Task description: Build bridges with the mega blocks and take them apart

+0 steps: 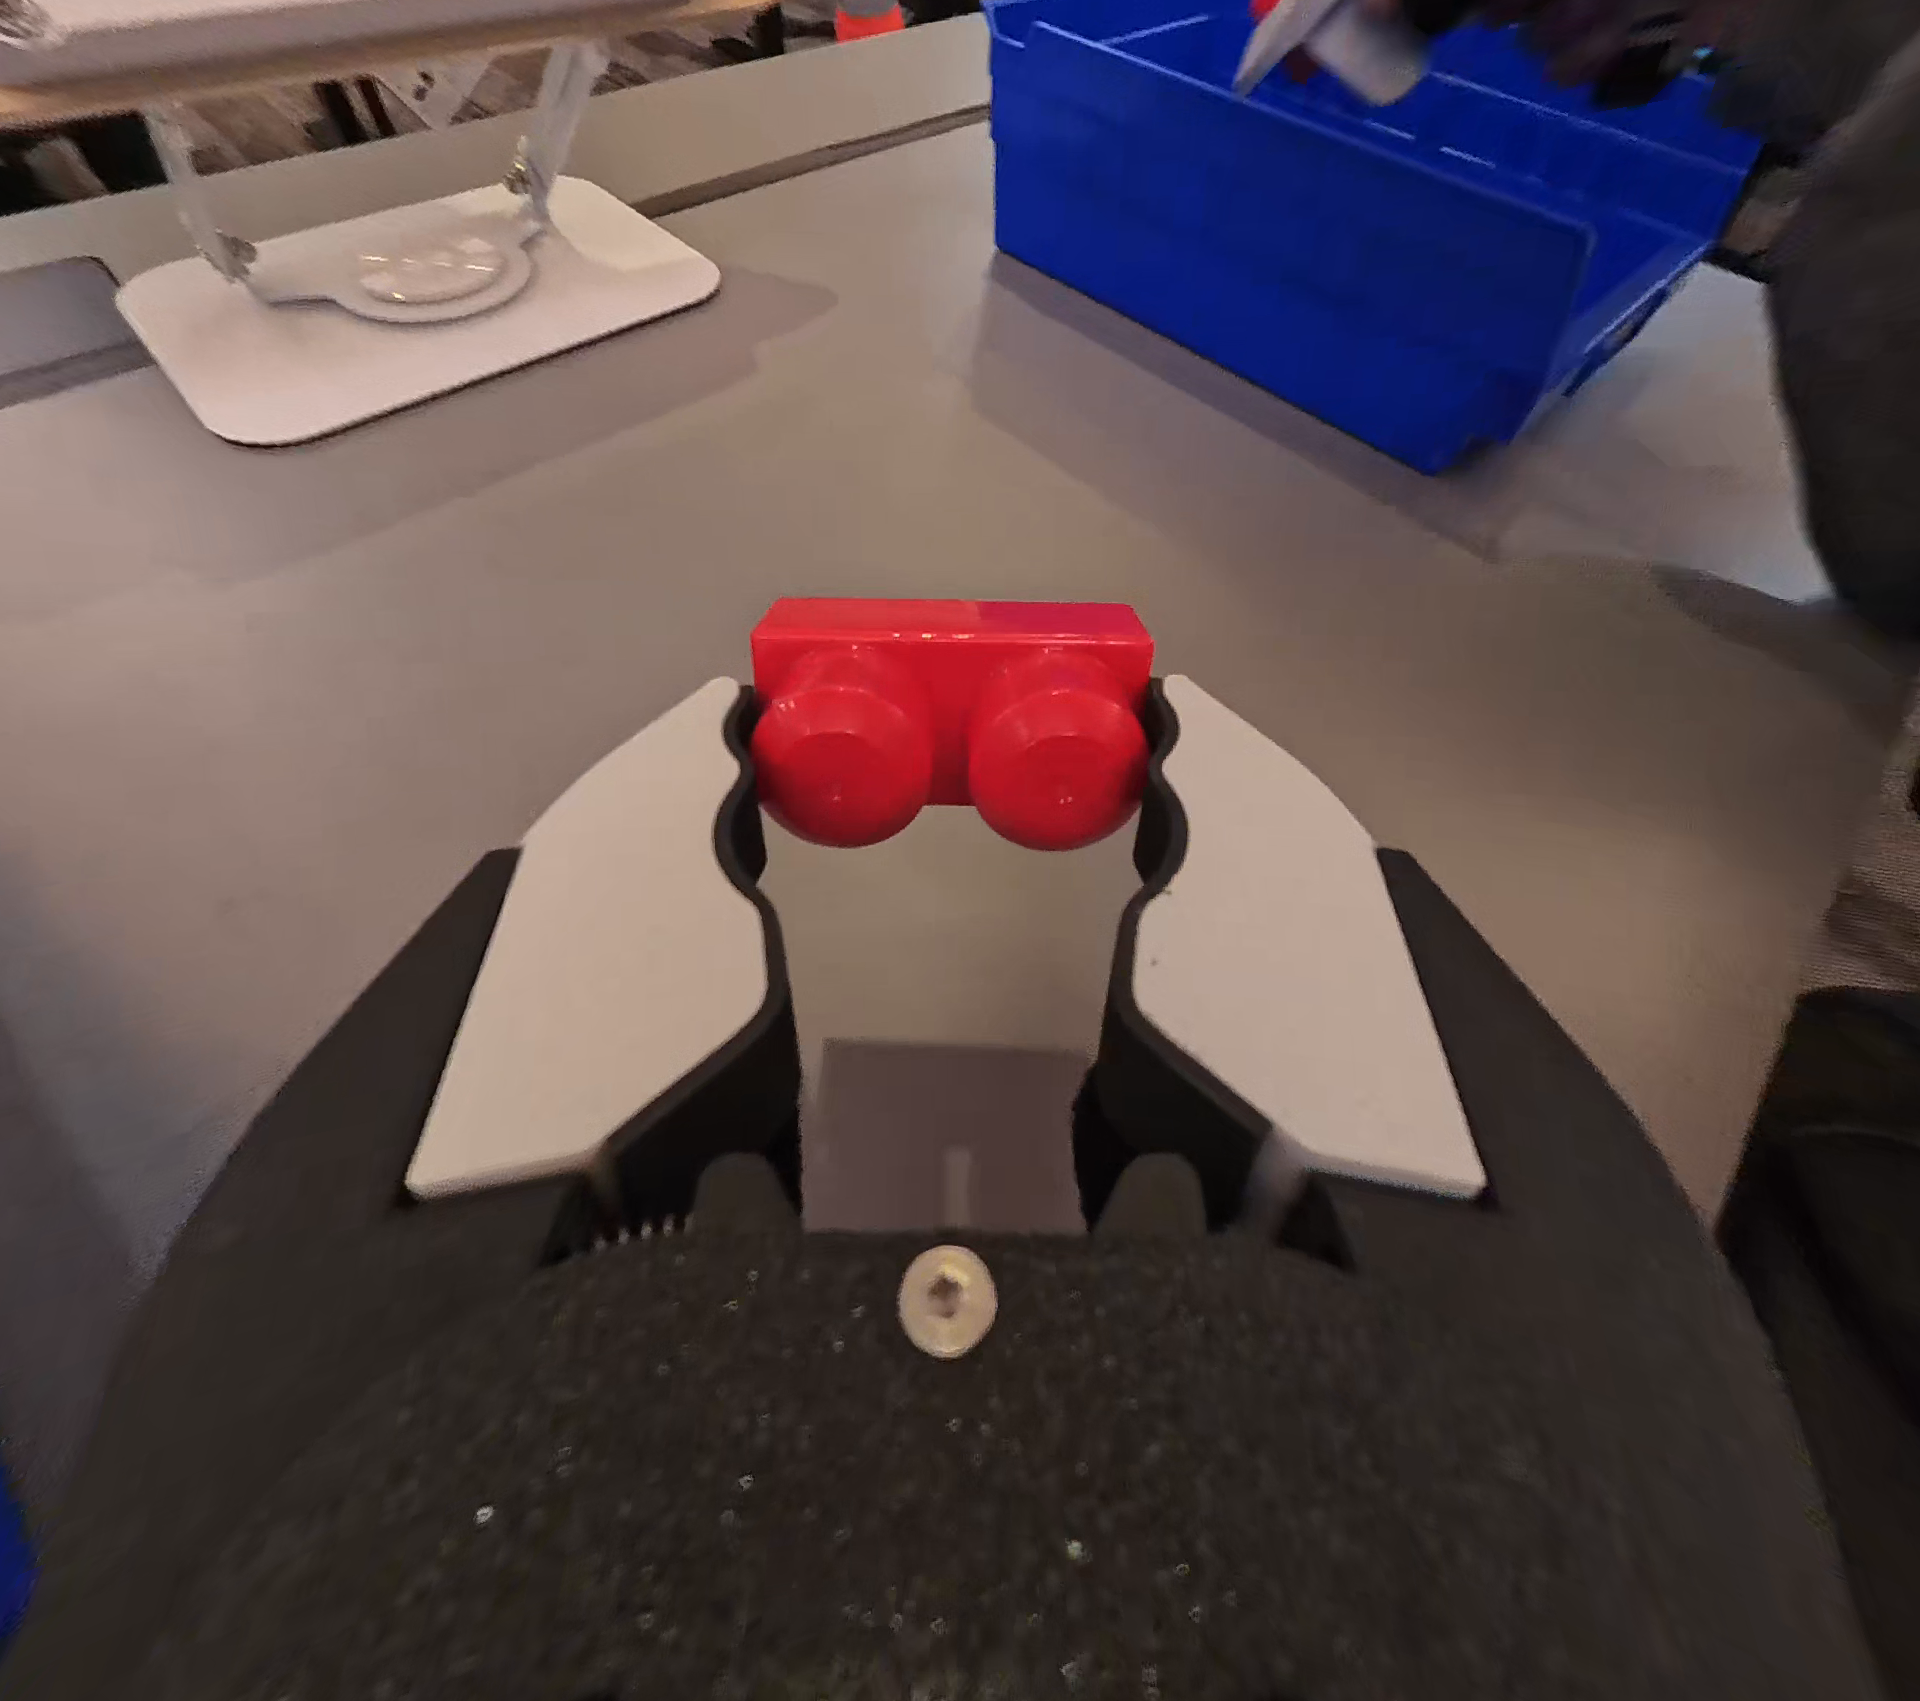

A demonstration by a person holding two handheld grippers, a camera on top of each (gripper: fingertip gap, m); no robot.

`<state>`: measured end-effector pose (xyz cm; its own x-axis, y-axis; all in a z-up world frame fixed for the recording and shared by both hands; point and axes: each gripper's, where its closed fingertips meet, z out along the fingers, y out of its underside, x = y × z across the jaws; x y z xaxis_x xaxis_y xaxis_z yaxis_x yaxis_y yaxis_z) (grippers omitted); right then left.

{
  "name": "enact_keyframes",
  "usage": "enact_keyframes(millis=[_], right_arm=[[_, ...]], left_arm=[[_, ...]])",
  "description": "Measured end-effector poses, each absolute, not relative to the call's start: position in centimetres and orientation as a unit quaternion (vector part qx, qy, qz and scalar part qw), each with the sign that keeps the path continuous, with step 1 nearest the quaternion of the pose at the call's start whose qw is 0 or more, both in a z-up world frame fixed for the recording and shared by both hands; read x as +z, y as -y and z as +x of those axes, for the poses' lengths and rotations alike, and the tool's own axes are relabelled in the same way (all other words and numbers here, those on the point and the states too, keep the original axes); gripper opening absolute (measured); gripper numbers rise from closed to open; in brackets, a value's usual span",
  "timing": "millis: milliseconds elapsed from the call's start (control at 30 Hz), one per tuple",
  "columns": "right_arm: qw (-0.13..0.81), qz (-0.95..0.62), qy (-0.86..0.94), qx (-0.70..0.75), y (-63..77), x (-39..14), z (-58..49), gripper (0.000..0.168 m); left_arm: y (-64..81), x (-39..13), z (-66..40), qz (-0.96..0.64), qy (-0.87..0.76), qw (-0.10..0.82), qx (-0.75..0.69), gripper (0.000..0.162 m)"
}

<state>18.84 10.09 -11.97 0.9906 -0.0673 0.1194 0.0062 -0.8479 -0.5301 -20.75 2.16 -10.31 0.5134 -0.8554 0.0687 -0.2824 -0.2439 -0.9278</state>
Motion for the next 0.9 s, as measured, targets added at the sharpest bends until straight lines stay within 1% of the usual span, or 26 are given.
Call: enact_keyframes(millis=[133,233,300,500,567,633,700,800,900], right_arm=[[0.165,-0.984,-0.035,-0.048,-13.0,-17.0,19.4,0.084],[0.154,-0.986,-0.048,-0.038,-14.8,-17.4,19.1,0.084],[0.127,-0.99,-0.049,-0.036,-14.8,-18.0,19.0,0.084],[0.123,-0.991,-0.05,-0.031,-14.8,-18.9,18.6,0.08],[0.134,-0.989,-0.053,-0.025,-14.9,-18.7,18.7,0.088],[0.16,-0.986,-0.053,-0.012,-14.8,-17.4,18.7,0.089],[0.214,-0.975,-0.053,0.005,-14.2,-14.5,18.4,0.088],[0.34,-0.94,-0.025,0.024,-11.9,-7.8,16.0,0.085],[0.484,-0.865,0.057,0.122,-7.6,-1.9,8.1,0.082]], left_arm=[[-2.6,-10.3,-20.6,-0.734,-0.374,0.465,-0.324,0.069],[-2.9,-10.6,-20.8,-0.739,-0.372,0.46,-0.322,0.069],[-2.9,-10.8,-21.0,-0.74,-0.376,0.458,-0.318,0.069],[-2.7,-10.9,-21.4,-0.74,-0.387,0.459,-0.305,0.069],[-2.6,-11.0,-21.4,-0.74,-0.39,0.456,-0.303,0.069],[-2.3,-11.2,-21.3,-0.74,-0.395,0.453,-0.302,0.069],[-2.2,-11.2,-21.3,-0.739,-0.4,0.454,-0.296,0.069],[-2.2,-11.5,-21.3,-0.741,-0.404,0.452,-0.289,0.069],[-2.1,-11.8,-21.3,-0.744,-0.405,0.448,-0.287,0.069]])
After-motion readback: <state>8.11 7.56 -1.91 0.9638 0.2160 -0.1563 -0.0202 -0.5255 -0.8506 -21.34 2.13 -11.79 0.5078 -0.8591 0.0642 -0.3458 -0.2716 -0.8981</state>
